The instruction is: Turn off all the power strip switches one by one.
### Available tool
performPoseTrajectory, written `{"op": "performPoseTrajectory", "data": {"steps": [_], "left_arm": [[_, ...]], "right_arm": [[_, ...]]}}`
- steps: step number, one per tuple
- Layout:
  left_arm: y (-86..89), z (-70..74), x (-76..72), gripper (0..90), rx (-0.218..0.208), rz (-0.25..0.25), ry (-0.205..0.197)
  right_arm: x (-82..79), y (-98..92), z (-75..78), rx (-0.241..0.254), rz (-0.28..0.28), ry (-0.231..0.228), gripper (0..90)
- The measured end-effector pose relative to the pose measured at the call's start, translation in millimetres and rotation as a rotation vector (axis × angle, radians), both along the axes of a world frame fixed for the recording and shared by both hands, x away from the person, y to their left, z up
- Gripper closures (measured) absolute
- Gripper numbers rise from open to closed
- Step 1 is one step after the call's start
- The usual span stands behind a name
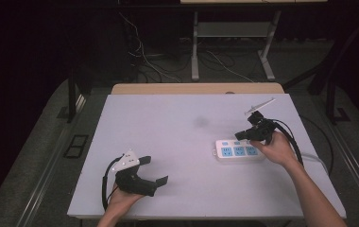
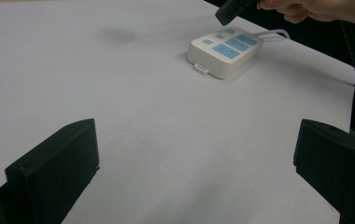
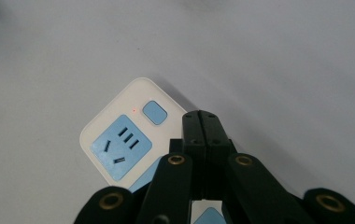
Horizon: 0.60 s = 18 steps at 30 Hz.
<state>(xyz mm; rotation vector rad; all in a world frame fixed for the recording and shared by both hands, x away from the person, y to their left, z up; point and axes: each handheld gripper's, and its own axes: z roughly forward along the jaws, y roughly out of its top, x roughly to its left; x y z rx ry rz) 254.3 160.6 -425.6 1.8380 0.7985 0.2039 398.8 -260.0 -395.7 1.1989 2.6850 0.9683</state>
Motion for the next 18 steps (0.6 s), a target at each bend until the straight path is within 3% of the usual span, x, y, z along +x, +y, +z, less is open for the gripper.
{"op": "performPoseTrajectory", "data": {"steps": [18], "left_arm": [[-0.1, 0.0, 0.1, 0.0, 0.001, -0.001, 0.001]], "right_arm": [[1.1, 0.4, -15.6, 0.004, -0.006, 0.024, 90.0]]}}
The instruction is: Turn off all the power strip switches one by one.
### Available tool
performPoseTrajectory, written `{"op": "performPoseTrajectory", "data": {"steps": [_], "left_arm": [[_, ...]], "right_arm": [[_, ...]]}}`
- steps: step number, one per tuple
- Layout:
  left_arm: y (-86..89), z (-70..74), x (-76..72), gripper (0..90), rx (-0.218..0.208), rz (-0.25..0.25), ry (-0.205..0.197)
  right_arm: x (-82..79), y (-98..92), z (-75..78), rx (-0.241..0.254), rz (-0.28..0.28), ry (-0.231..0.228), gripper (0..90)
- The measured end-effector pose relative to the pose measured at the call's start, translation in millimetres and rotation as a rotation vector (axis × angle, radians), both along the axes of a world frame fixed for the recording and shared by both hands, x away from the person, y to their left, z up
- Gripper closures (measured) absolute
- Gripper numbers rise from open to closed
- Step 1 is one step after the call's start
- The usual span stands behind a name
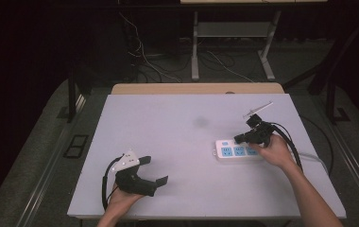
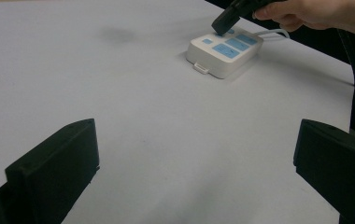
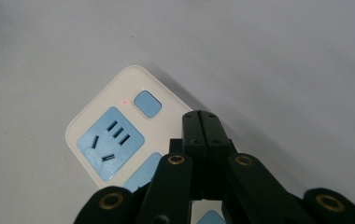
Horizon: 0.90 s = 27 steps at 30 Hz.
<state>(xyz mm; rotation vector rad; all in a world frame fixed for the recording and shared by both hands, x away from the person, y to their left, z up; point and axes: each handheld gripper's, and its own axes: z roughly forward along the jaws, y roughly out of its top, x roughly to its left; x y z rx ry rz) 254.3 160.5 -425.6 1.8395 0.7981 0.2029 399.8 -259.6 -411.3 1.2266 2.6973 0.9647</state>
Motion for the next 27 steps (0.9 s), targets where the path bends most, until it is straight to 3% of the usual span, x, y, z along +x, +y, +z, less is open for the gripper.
{"op": "performPoseTrajectory", "data": {"steps": [10, 27], "left_arm": [[-0.6, 0.0, -0.2, 0.0, 0.004, -0.004, 0.000], [-2.8, 0.2, -0.9, 0.0, 0.015, -0.009, -0.002]], "right_arm": [[-3.4, 0.9, -0.6, -0.012, 0.001, -0.034, 90.0], [-8.6, -3.3, -6.1, 0.040, -0.044, -0.054, 90.0]]}}
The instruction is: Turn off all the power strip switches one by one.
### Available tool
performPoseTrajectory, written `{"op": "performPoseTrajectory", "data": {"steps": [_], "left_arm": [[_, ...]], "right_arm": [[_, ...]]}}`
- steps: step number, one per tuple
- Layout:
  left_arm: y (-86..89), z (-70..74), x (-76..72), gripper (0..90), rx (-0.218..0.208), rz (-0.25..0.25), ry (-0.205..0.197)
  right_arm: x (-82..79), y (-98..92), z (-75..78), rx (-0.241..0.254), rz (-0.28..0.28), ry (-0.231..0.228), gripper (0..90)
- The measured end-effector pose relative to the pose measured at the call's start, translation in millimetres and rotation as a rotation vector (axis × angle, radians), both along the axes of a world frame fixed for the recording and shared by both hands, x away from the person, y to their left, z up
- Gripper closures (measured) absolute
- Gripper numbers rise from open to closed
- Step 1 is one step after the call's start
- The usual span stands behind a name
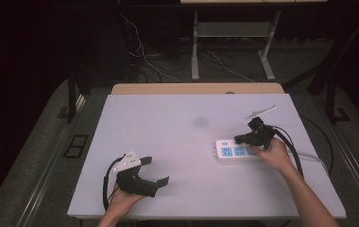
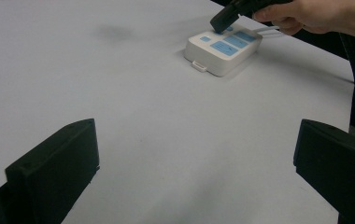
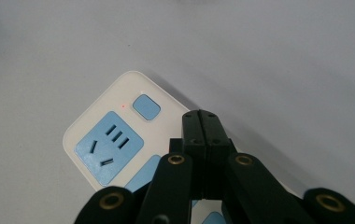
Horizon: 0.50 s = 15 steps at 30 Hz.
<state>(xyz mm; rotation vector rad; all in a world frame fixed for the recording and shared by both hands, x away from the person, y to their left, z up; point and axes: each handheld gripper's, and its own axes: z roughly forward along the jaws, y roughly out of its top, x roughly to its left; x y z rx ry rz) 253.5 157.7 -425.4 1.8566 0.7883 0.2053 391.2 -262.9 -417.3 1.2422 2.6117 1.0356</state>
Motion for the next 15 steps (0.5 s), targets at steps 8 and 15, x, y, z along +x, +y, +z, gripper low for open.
{"op": "performPoseTrajectory", "data": {"steps": [8, 15], "left_arm": [[0.1, 0.2, -0.5, 0.0, -0.006, 0.002, 0.000], [2.0, -0.3, 0.6, 0.0, -0.009, 0.009, 0.002]], "right_arm": [[-1.5, 1.5, -0.3, -0.013, 0.000, -0.012, 90.0], [-5.4, -0.4, -1.9, 0.002, 0.003, -0.040, 90.0]]}}
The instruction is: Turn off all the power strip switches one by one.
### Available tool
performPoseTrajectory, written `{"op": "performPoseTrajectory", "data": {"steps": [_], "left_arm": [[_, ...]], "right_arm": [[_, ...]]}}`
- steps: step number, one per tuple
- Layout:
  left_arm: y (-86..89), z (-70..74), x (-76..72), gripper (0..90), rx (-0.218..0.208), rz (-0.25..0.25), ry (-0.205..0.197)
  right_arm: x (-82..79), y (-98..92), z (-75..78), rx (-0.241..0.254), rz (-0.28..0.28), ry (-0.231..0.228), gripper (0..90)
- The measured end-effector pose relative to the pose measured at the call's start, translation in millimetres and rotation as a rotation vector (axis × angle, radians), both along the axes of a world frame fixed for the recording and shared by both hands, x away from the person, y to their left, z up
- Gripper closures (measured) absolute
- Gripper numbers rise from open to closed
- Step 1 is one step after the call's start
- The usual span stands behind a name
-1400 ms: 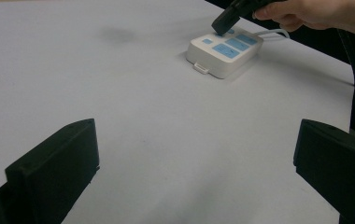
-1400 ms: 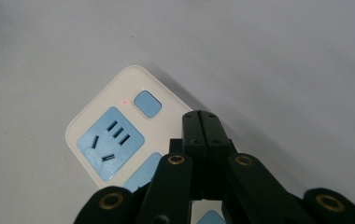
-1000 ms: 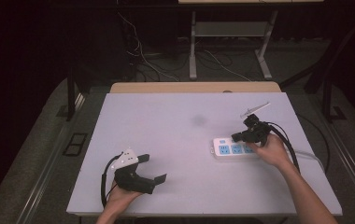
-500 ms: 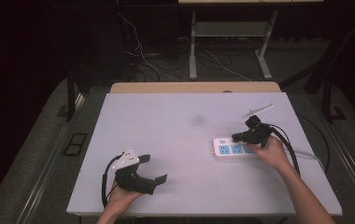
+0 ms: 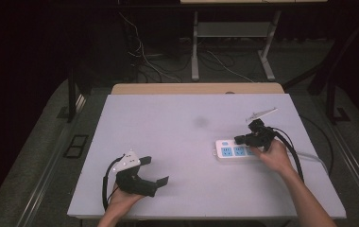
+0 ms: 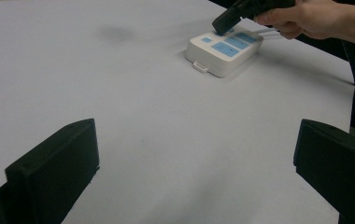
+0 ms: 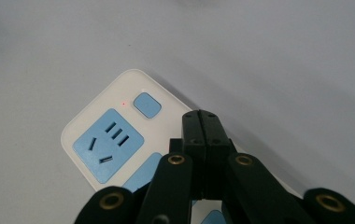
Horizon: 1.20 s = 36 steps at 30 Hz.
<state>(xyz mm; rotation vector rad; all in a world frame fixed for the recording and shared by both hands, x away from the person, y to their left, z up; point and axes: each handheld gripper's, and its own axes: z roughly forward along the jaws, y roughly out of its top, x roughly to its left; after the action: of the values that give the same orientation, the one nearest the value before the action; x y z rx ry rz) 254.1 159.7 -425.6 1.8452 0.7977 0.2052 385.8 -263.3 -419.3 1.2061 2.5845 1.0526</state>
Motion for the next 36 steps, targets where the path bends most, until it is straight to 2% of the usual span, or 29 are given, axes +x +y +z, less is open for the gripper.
{"op": "performPoseTrajectory", "data": {"steps": [5, 7, 9, 12, 20, 27, 36], "left_arm": [[0.7, -0.1, 0.5, 0.0, -0.003, 0.004, 0.003], [0.4, -0.2, 0.3, 0.0, -0.003, 0.004, 0.002], [0.2, -0.4, 0.5, 0.0, -0.001, 0.003, 0.003], [-0.4, -0.5, 0.8, 0.0, 0.002, -0.002, 0.003], [0.0, -0.8, 1.1, 0.0, 0.000, 0.003, 0.006], [-0.6, -0.7, 0.8, 0.0, 0.000, -0.001, 0.005], [-0.2, -0.5, 0.7, 0.0, -0.003, 0.000, 0.004]], "right_arm": [[0.8, -0.8, 0.5, 0.004, -0.004, 0.011, 90.0], [0.6, -2.6, 2.5, 0.029, -0.007, 0.005, 90.0], [-0.3, -1.5, 3.9, -0.011, -0.006, -0.007, 90.0], [-1.7, -1.3, 6.0, -0.037, -0.002, -0.007, 90.0], [-1.7, -6.9, 7.8, -0.012, -0.003, 0.009, 90.0], [-4.4, -8.3, 18.6, 0.014, 0.005, 0.011, 90.0], [-4.5, 0.8, 40.3, 0.015, 0.039, -0.011, 90.0]]}}
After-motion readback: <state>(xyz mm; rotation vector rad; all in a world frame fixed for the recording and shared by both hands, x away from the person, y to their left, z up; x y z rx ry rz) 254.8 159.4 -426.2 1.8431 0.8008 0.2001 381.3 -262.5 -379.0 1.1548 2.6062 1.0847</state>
